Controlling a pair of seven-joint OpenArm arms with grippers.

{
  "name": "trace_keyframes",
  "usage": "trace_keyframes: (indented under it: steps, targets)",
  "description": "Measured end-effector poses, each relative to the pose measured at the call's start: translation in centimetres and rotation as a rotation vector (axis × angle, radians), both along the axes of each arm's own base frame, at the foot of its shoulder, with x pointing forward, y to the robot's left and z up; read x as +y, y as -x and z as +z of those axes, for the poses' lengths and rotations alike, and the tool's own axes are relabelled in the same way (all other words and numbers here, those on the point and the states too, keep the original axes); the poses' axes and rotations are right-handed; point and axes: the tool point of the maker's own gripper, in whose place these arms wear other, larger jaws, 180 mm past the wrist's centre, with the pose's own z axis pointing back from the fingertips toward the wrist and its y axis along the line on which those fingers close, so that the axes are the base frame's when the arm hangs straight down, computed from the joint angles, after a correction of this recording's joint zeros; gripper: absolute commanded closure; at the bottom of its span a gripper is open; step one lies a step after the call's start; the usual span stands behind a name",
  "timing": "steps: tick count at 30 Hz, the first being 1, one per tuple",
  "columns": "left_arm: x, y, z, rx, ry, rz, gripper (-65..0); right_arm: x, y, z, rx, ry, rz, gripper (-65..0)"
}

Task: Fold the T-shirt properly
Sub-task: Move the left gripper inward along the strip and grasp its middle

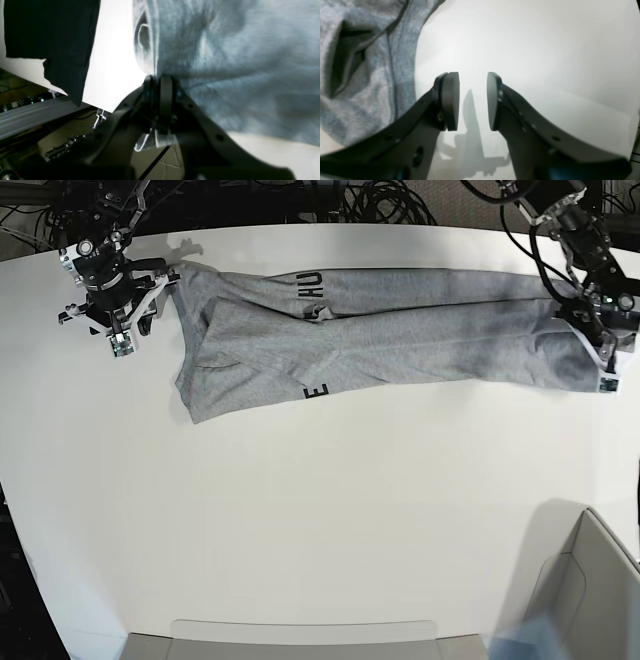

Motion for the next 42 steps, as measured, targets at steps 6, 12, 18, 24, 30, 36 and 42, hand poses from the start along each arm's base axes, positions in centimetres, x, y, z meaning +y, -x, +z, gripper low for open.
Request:
trace_keyframes:
  steps: [6, 12, 18, 24, 30, 36, 42]
  targets:
    - [-8.5, 0.2, -3.1, 0.039, 0.118, -0.166, 0.0, 0.3, -0.1, 0.0, 0.002, 0.0, 0.013, -18.9]
    - [-10.7, 0.1, -4.0, 0.034, 0.175, -0.159, 0.0, 1.1, -0.4, 0.0, -0.005, -0.015, 0.029, -18.9]
    - [-17.3, -1.3, -5.3, 0.046, 0.272, -0.304, 0.0, 1.0, -0.4, 0.0, -0.003, -0.01, 0.028, -18.9]
    - [-22.0, -2.1, -5.5, 0.035, 0.348, -0.388, 0.0, 1.0, -0.4, 0.0, -0.002, -0.01, 0.028, -18.9]
    - [-25.6, -2.6, -5.4, 0.041, 0.379, -0.495, 0.0, 1.0, -0.3, -0.1, -0.002, -0.01, 0.028, -18.9]
    - [-27.0, -2.7, -5.3, 0.042, 0.389, -0.541, 0.0, 1.0, -0.4, 0.0, -0.002, -0.01, 0.028, -18.9]
    - [-28.5, -2.5, -5.5, 0.06, 0.402, -0.587, 0.0, 1.0, -0.3, -0.1, -0.002, -0.009, 0.028, -18.9]
